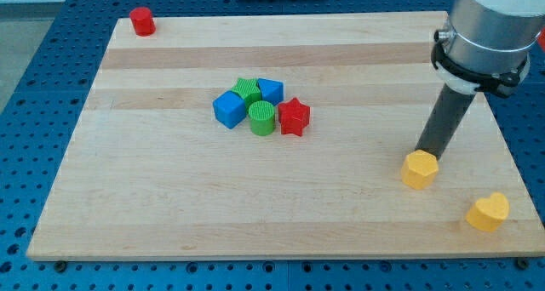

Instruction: Place your arm to the top of the red star

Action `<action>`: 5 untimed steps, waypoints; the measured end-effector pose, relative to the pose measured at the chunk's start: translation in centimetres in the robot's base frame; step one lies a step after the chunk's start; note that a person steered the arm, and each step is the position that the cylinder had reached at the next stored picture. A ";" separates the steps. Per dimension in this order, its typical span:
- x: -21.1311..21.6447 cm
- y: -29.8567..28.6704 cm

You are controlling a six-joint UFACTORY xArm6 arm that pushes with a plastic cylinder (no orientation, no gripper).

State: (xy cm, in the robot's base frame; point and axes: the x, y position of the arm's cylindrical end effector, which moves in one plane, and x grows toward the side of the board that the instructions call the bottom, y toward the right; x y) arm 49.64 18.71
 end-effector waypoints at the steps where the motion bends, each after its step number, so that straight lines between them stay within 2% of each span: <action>1: 0.0 0.3; 4: -0.2 0.7; 5: -2.5 0.8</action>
State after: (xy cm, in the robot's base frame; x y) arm 47.15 19.49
